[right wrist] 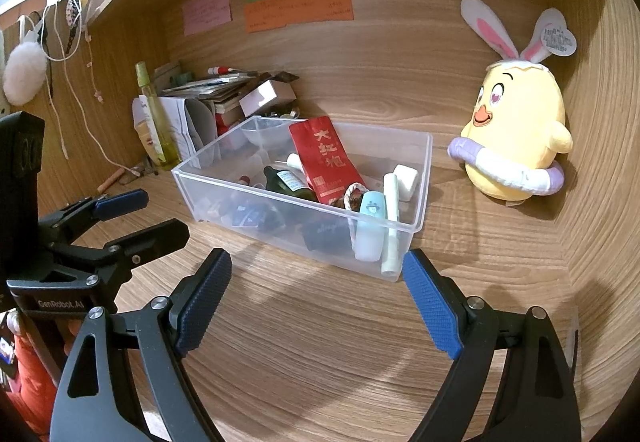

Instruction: Organize objects

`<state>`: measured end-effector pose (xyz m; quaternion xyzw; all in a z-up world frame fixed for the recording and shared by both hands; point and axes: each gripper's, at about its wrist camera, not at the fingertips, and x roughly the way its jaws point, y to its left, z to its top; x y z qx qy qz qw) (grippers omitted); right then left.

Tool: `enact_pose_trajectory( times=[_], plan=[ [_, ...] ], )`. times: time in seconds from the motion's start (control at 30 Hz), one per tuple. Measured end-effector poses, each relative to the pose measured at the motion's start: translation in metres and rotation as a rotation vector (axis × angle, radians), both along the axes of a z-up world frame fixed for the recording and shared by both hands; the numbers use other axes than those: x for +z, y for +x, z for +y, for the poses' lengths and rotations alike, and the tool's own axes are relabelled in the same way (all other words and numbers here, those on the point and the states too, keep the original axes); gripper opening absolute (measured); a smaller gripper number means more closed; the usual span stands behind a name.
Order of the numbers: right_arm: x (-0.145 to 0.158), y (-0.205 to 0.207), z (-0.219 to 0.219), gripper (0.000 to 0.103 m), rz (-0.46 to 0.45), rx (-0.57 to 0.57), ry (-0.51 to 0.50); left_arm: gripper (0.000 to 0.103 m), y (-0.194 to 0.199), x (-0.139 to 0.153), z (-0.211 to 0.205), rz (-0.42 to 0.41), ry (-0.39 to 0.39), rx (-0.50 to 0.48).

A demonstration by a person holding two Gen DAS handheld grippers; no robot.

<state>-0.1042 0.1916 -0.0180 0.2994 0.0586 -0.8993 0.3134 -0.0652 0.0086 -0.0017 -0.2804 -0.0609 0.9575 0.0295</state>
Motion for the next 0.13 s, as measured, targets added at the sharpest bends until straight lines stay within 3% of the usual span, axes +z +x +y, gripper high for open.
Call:
enact_pose_trajectory(
  times=[0.13],
  plan=[
    [-0.0019, -0.0021, -0.0003, 0.086, -0.008, -0.003, 0.002, 0.098, 0.0009, 0.0005, 0.0006, 0.002, 0.001, -0.006]
  ],
)
